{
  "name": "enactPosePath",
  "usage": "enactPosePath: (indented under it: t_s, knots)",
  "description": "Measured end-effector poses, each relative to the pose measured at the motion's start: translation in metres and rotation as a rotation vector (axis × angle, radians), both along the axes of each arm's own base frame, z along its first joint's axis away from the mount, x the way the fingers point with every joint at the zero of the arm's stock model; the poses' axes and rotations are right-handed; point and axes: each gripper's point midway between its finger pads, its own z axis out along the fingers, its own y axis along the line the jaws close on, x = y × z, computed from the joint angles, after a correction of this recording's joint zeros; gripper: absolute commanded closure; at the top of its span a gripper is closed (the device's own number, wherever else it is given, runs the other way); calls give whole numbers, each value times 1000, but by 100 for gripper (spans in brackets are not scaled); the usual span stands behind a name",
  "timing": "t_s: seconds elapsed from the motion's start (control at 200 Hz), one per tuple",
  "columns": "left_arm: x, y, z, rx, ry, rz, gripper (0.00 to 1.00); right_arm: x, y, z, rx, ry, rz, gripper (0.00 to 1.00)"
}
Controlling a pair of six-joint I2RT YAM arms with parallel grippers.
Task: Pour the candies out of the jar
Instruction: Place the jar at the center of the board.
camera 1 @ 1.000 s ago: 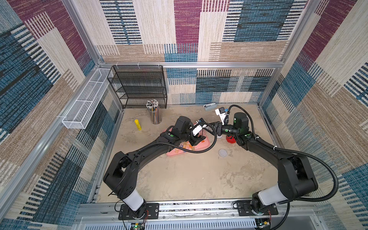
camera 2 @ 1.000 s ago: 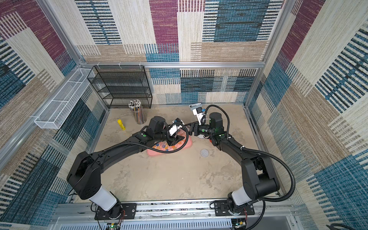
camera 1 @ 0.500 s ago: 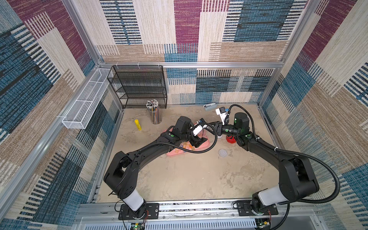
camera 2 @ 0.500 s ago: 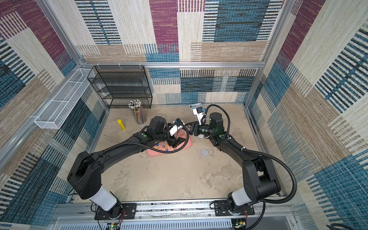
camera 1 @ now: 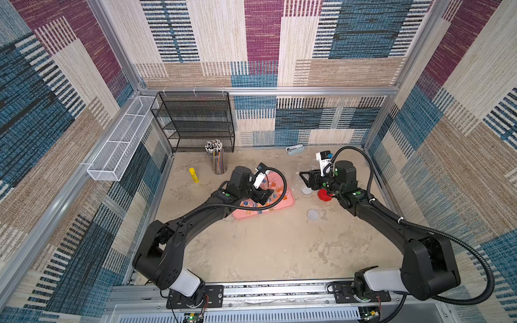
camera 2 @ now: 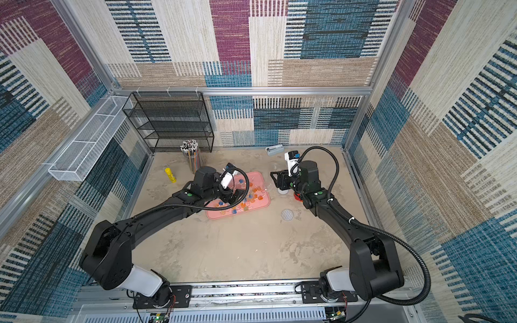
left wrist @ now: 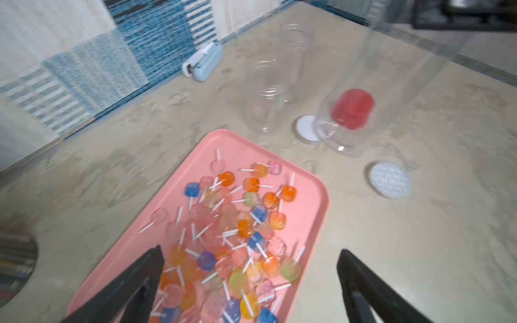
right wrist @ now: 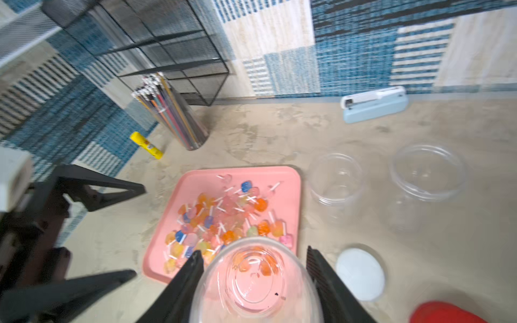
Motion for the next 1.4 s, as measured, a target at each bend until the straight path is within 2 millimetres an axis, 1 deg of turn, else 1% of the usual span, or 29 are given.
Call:
enactPosePath:
  t_s: [0.12, 0.205, 0.276, 0.346, 0.546, 0.882, 1.032, 1.172, 1.267, 1.333, 1.398]
  knots:
    - [17, 30, 1, -21, 0, 150, 1, -5, -15, -24, -78, 26, -63, 49]
    - [23, 45, 1, -38, -1, 234, 1, -8, -23, -40, -117, 50, -104, 48]
    - [24, 49, 1, -58, 3, 261, 1, -11, -26, -49, -141, 63, -117, 47]
    - [26, 52, 1, -62, 4, 290, 1, -13, -21, -56, -154, 73, -108, 47]
    - [27, 53, 2, -95, 11, 311, 1, -11, -19, -74, -211, 95, -118, 47]
    - [27, 55, -1, -92, 15, 318, 1, -11, -17, -87, -269, 94, -140, 44]
    - [27, 55, -1, -94, 16, 317, 1, -10, -16, -92, -286, 96, -138, 41]
    - [27, 55, -1, -95, 13, 317, 1, -10, -15, -93, -291, 96, -135, 31]
    - [27, 55, -1, -96, 8, 320, 1, -11, -15, -90, -287, 89, -135, 22]
    - [26, 56, 0, -96, 5, 324, 1, -11, -14, -83, -279, 74, -137, 16]
    - [26, 59, 1, -93, -2, 334, 1, -9, -13, -70, -255, 53, -143, 14]
